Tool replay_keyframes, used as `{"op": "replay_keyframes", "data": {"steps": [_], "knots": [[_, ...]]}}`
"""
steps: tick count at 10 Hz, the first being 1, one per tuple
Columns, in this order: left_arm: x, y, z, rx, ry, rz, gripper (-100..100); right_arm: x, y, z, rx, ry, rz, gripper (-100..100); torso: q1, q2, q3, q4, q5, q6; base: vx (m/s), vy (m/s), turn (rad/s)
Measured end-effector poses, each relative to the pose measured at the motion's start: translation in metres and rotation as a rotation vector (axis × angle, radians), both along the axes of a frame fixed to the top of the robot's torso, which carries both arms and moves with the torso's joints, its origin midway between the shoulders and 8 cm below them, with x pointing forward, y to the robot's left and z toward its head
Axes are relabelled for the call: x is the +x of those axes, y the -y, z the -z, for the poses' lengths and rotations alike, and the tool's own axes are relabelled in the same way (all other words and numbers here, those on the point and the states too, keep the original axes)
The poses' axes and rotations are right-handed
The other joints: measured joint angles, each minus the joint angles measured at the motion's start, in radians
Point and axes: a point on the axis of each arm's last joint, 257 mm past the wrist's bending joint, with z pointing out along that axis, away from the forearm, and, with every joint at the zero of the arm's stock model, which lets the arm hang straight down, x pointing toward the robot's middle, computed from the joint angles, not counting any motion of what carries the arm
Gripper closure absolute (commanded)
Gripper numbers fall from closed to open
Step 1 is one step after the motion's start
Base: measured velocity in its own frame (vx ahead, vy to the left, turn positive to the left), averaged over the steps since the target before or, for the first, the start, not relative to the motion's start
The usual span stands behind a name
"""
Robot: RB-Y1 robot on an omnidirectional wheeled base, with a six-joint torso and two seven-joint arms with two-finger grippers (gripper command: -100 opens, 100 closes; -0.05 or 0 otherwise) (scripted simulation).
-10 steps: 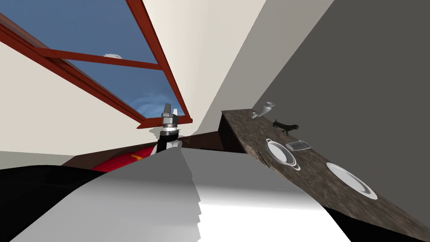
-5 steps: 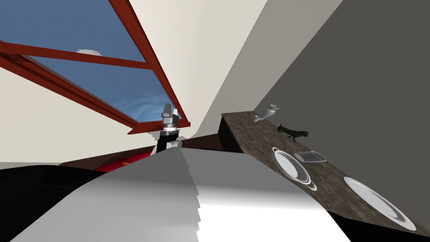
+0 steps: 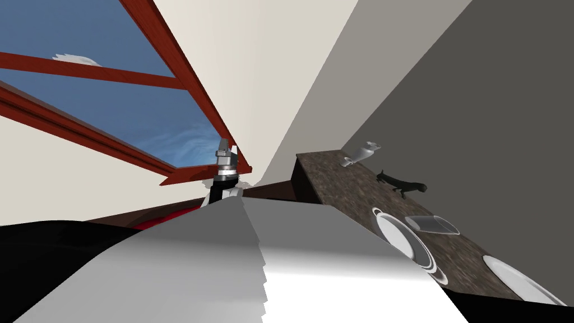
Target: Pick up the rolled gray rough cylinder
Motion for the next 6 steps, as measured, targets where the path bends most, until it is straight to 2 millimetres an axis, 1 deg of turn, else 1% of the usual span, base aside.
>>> {"op": "replay_keyframes", "data": {"steps": [1,2,3,6], "knots": [[0.0,0.0,0.0,0.0,0.0,0.0,0,-0.0036,0.0037,0.0003,-0.008,-0.024,-0.033,-100,0.001,0.001,0.001,0.0,0.0,0.0,0.041,0.005,0.004],[0.0,0.0,0.0,0.0,0.0,0.0,0,-0.004,0.0044,0.0003,-0.01,-0.027,-0.038,0,0.001,0.004,0.003,0.001,0.0,0.0,0.009,0.0,0.001],[0.0,0.0,0.0,0.0,0.0,0.0,0,-0.0039,0.0043,0.0003,-0.009,-0.027,-0.037,-100,0.001,0.007,0.004,0.002,0.0,0.0,0.0,0.0,0.0],[0.0,0.0,-0.0001,0.0,0.0,0.0,0,-0.003,0.0053,0.0102,-0.008,-0.025,-0.036,-100,0.0,0.009,0.006,0.002,0.0,0.0,-0.003,-0.003,0.001]]}}
